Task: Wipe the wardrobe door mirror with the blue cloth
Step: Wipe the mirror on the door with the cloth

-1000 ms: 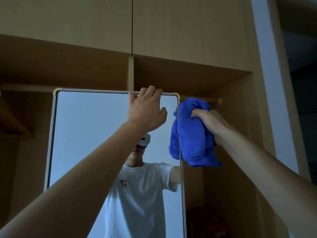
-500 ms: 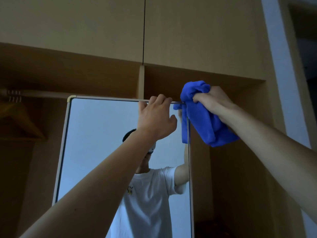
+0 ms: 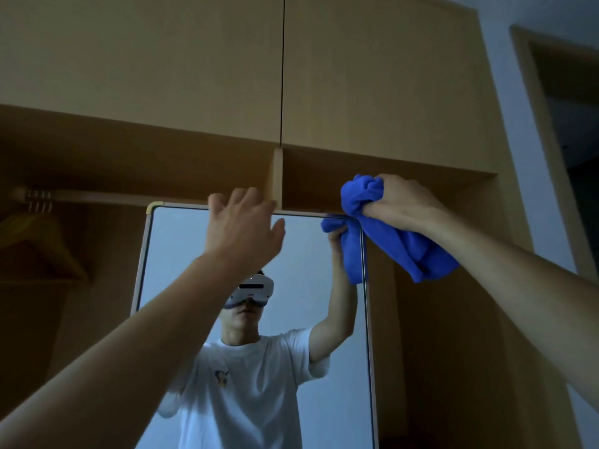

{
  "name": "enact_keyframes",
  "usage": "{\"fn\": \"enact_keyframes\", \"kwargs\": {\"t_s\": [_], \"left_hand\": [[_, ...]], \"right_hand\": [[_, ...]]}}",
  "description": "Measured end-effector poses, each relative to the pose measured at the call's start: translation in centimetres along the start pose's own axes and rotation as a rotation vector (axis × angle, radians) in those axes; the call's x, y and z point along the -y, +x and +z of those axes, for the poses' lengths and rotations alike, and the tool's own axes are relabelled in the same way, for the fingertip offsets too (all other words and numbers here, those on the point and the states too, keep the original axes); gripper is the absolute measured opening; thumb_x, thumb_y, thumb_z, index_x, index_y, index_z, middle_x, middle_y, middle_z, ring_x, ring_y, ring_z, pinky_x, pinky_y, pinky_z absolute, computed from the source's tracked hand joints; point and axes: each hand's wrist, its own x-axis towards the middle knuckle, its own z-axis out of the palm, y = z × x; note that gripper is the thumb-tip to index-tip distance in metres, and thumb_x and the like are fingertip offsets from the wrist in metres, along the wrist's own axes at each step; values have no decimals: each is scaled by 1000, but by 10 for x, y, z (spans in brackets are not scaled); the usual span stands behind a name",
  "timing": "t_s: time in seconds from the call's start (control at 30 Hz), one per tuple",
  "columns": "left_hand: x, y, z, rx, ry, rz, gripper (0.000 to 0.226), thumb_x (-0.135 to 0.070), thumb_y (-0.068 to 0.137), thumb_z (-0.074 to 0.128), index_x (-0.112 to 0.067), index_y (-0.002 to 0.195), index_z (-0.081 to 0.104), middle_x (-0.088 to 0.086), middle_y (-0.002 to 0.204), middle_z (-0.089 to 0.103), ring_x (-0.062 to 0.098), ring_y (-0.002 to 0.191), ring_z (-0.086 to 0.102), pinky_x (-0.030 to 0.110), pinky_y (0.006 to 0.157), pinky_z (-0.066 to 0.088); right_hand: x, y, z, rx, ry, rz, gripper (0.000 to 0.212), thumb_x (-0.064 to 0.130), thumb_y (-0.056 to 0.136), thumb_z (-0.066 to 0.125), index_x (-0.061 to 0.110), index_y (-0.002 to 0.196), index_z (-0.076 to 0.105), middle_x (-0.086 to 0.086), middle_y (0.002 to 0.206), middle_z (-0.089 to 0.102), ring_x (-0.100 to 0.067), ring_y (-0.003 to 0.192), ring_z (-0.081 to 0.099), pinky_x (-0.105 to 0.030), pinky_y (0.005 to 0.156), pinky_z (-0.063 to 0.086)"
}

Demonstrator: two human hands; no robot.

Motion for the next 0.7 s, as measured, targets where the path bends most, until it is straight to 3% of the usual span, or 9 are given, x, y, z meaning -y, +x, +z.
{"fn": "enact_keyframes", "kwargs": {"t_s": [0.17,0.3,0.43,0.7], "left_hand": [[29,-9,-4,30,23,-21,46,-50,100,40,-30,138,57,-5,128,61,21,119,54,44,100,27],[33,-3,-5,58,-94,-45,44,-44,97,44,-30,136,58,-6,124,63,20,118,52,42,99,27],[37,-2,-8,62,-131,-23,45,-43,97,45,-31,138,59,-7,125,65,19,119,51,42,100,26],[34,-3,-13,92,-122,-17,50,-48,93,36,-35,134,61,-8,120,65,20,117,51,39,102,22]], "right_hand": [[8,4,6,-52,-54,4,22,40,81,63,26,93,52,0,76,64,-22,68,65,-34,59,47],[21,9,10,-69,-119,-16,20,45,82,62,26,80,54,0,75,66,-20,65,62,-31,54,41],[37,14,16,-37,-63,-25,22,45,81,62,26,75,53,1,73,63,-19,65,60,-30,53,34],[97,19,29,-20,62,-157,19,44,78,61,25,77,59,2,74,64,-20,69,61,-32,55,38]]}}
